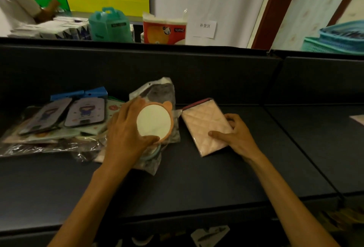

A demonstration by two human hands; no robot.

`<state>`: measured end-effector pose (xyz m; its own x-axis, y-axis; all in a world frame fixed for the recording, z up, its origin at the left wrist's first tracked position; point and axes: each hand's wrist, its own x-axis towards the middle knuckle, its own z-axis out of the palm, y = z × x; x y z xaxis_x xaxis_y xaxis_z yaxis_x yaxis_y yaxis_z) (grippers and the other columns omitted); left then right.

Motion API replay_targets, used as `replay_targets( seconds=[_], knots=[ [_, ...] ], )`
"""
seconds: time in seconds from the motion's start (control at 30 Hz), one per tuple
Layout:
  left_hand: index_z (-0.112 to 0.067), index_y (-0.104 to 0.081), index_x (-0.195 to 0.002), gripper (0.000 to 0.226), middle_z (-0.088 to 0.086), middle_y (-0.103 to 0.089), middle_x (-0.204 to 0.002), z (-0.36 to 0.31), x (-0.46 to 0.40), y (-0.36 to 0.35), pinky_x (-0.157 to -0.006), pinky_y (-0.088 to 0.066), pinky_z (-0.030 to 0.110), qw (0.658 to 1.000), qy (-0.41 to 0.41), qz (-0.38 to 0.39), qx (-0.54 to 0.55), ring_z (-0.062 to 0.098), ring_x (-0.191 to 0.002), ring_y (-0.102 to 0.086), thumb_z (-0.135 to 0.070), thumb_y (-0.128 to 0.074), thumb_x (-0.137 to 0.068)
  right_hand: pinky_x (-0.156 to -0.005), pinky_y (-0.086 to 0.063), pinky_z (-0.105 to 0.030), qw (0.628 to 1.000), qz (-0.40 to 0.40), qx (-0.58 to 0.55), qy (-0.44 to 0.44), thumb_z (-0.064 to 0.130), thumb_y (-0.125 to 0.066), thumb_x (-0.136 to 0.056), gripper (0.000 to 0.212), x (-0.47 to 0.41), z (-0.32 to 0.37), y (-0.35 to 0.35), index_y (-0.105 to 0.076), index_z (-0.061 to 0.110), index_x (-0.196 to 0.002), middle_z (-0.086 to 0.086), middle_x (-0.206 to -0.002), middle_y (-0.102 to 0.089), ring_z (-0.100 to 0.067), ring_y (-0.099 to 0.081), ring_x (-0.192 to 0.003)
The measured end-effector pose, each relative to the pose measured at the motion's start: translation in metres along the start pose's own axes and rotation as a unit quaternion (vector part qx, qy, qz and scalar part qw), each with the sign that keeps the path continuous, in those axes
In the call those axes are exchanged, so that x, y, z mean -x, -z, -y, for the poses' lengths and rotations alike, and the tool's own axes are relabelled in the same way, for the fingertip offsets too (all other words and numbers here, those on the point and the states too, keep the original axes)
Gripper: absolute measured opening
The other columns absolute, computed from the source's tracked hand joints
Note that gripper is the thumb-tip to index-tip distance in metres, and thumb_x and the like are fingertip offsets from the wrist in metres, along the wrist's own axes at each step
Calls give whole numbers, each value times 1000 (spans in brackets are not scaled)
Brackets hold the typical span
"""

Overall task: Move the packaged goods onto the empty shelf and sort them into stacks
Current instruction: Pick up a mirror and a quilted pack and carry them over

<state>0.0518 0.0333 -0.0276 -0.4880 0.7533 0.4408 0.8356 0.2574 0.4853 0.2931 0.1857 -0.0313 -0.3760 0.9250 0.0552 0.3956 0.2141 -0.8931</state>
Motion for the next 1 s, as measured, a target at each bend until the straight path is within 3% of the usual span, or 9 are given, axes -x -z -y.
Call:
replay_targets(
  seconds=[0.1,0.2,0.4,0.53,0.63,0.7,0.83,1.0],
  knots=[
    [-25,-20,-148,110,3,-22,-151,-5,0,3,-100,-25,32,998,-28,-5,56,23,-134,-28,-29,-87,-60,-71,-48,-19,1000,-3,-20,12,23,-84,-69,70,1,0,1,-44,22,-126,9,-110,-52,-2,-55,-91],
    [-22,-21,-147,110,4,-24,-151,-4,-4,4,-101,-26,30,993,0,7,117,23,-136,-28,-17,-87,-60,-69,-48,-18,999,-1,-43,18,20,-80,-73,63,4,0,3,-45,23,-126,7,-112,-53,0,-55,-92],
    [-33,-20,-147,110,-2,-28,-151,-3,-4,2,-104,-40,49,950,110,21,292,21,-134,-34,-18,-86,-60,-72,-51,-19,995,-33,-94,26,16,-68,-85,46,14,-4,11,-48,23,-126,5,-116,-59,-3,-60,-97],
    [-35,-30,-141,95,-16,-36,-135,-21,0,1,-96,-48,47,908,82,45,409,10,-121,-41,-8,-81,-65,-77,-55,-22,990,-52,-123,52,15,-65,-87,41,27,-8,28,-48,26,-123,4,-119,-62,-8,-64,-103],
    [-44,-27,-141,96,-12,-30,-145,-34,4,-9,-96,-48,49,892,59,80,441,15,-129,-39,-14,-82,-67,-76,-54,-20,986,-60,-144,62,12,-63,-89,38,41,-15,47,-48,28,-120,4,-119,-63,-6,-65,-102],
    [-51,-26,-138,94,-7,-29,-149,-47,7,-17,-88,-53,52,875,57,106,469,22,-130,-41,-17,-80,-69,-78,-55,-22,984,-79,-144,64,11,-61,-90,37,50,-22,62,-48,29,-120,3,-119,-64,-7,-65,-103],
    [-48,-30,-137,87,-6,-36,-140,-90,17,-33,-63,-59,49,820,69,147,550,27,-117,-54,2,-68,-77,-85,-55,-30,979,-130,-139,66,15,-62,-90,39,71,-40,102,-47,27,-124,1,-121,-64,-10,-64,-106],
    [-48,-29,-138,85,-3,-33,-144,-162,38,-65,-61,-59,44,809,49,186,556,27,-116,-52,4,-63,-80,-81,-55,-24,970,-182,-145,68,14,-63,-89,43,104,-70,168,-47,36,-123,4,-121,-64,-8,-64,-106]
  ],
)
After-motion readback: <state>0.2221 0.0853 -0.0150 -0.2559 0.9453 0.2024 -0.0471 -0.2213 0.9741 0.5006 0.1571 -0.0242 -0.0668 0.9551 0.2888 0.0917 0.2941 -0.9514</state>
